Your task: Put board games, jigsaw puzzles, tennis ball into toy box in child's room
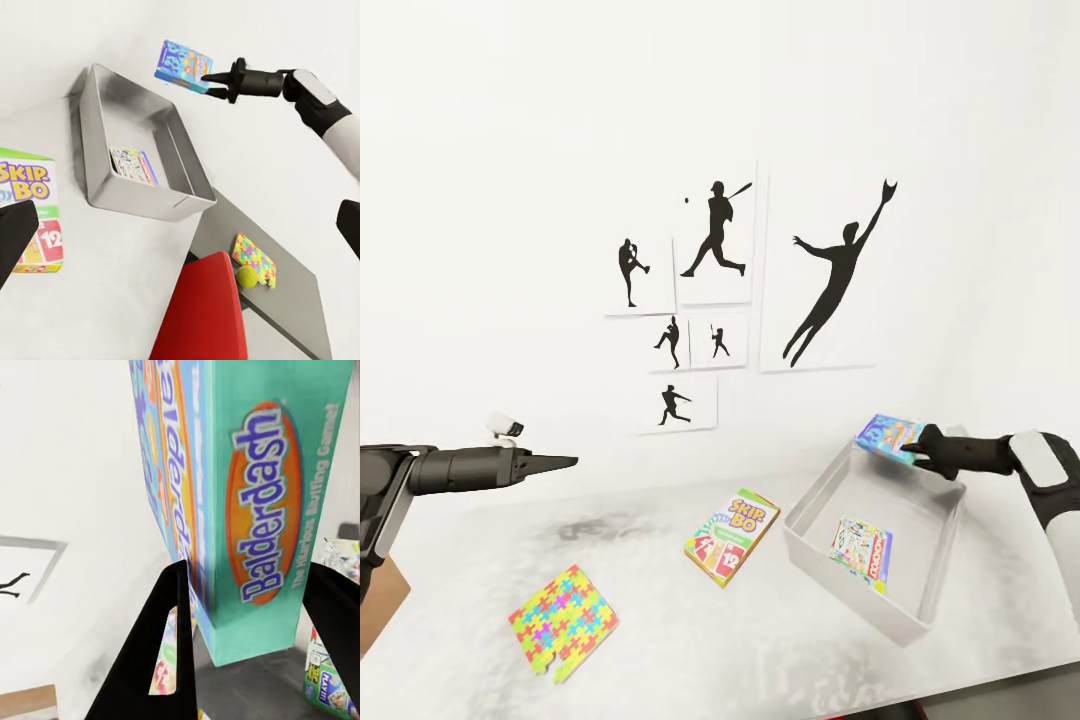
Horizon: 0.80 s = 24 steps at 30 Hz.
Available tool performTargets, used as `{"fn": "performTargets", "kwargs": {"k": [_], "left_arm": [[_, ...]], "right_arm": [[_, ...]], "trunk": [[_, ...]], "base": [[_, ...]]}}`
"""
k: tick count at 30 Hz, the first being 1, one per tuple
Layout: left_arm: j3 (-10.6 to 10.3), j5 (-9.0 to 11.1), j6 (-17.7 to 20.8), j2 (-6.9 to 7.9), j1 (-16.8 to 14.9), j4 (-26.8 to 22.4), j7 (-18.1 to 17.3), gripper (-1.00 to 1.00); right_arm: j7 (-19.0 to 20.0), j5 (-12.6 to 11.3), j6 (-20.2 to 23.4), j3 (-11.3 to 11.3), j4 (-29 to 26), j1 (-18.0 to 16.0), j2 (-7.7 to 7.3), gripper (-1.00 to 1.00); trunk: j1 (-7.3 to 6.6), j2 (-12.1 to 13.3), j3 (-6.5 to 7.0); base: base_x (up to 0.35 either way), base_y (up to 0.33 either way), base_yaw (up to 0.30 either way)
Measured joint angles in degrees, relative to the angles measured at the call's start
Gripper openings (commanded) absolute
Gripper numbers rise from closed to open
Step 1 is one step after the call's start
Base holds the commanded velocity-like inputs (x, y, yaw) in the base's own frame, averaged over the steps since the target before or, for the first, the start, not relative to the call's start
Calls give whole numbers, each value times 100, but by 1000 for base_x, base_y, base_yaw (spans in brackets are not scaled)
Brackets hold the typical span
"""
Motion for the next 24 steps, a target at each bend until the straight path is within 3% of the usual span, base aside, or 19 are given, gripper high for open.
{"fn": "performTargets", "kwargs": {"k": [4, 8, 24], "left_arm": [[5, 0, 0, -2, 1, -1, 0, 100], [7, 5, 1, 1, 1, -1, 0, 100], [8, 9, 1, -1, 1, -1, 0, 100]], "right_arm": [[-271, -9, 1, 432, 785, -579, 138, -100], [-411, -17, -2, 634, 1068, -777, 161, -100], [-457, -4, 0, 739, 1141, -836, 99, -100]], "trunk": [[0, -1, 0], [0, -1, 0], [0, -1, 0]], "base": [[0, 0, 0], [0, 0, 0], [0, 0, 0]]}}
